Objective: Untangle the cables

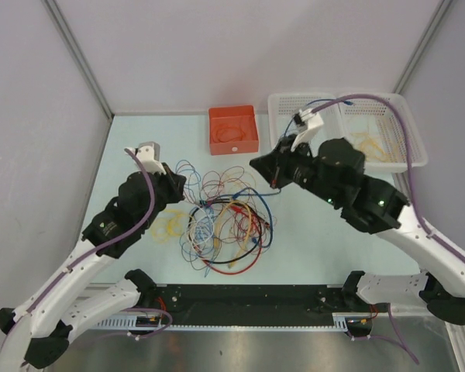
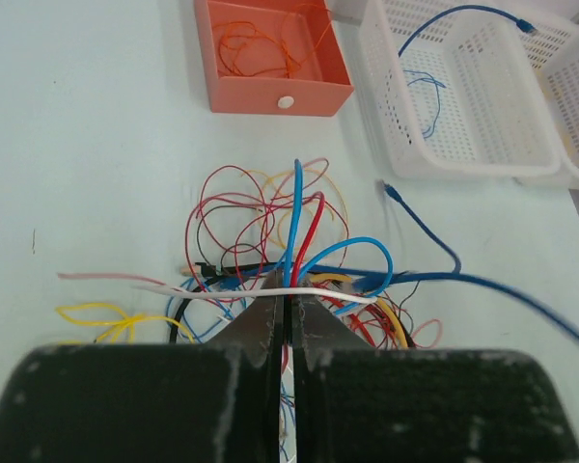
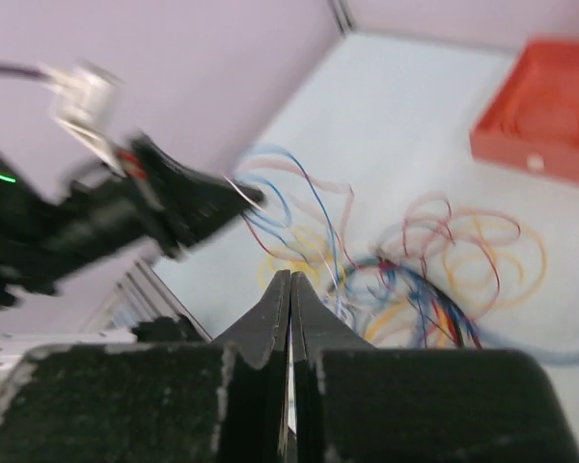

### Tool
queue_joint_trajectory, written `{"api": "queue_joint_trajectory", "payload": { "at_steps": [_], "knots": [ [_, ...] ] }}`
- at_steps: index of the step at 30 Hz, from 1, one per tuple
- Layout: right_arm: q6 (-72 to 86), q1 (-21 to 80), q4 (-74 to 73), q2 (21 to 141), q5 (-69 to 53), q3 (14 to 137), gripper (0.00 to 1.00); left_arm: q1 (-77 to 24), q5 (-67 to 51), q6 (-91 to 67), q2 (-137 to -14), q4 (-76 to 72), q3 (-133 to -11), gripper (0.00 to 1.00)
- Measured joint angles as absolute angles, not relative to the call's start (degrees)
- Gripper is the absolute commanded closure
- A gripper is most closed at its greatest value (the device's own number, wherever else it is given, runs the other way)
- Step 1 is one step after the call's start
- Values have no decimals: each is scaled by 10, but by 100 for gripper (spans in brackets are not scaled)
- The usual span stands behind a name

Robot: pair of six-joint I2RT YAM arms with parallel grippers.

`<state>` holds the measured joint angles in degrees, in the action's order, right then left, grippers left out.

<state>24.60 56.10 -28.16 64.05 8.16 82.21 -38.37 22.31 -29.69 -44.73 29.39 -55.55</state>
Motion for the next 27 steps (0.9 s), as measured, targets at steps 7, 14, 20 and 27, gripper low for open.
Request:
{"api": "queue_joint_trajectory", "payload": {
  "at_steps": [7, 14, 20, 27],
  "knots": [
    [194, 586, -317, 677, 106, 1040, 100, -380, 225, -300, -424, 291, -551, 100],
    [178, 581, -326, 653, 136, 976, 69, -378, 222, -310, -419, 281, -528, 100],
    [204, 528, -359, 631, 141, 779, 38, -378, 218, -316, -416, 281, -504, 100],
    [246, 472, -395, 629, 128, 617, 16, -377, 198, -328, -415, 275, -479, 100]
  ]
}}
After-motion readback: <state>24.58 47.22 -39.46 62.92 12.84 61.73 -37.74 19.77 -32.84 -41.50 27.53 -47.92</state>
